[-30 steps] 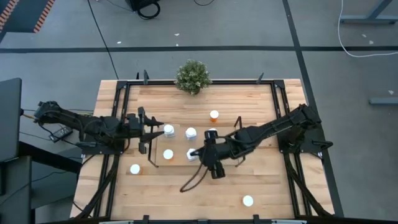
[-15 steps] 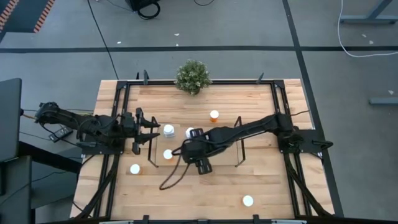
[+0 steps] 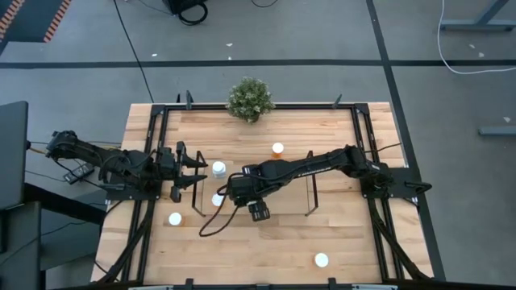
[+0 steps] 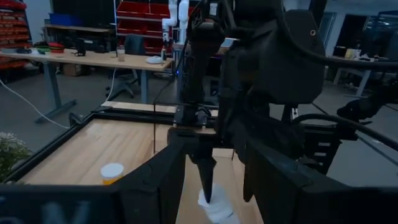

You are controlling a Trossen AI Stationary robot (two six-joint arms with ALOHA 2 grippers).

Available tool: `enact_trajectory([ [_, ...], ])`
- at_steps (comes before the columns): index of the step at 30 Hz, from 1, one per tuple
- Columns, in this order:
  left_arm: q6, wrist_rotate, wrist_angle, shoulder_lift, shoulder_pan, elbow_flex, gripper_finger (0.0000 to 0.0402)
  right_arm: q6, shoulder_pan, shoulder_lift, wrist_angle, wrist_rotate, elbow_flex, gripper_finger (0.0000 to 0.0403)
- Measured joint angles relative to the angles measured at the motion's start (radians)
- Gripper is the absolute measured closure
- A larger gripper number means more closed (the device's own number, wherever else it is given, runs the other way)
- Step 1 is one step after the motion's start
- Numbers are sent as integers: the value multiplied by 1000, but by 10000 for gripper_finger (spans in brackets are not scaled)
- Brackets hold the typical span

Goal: Pick and place medicine bottles onto shelf by color
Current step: Put the white pill bottle on the shelf

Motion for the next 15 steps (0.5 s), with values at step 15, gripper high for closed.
enact_trajectory([
  [15, -5, 0, -5, 0, 0, 0, 230, 0, 34, -3, -37, 2, -4, 109],
])
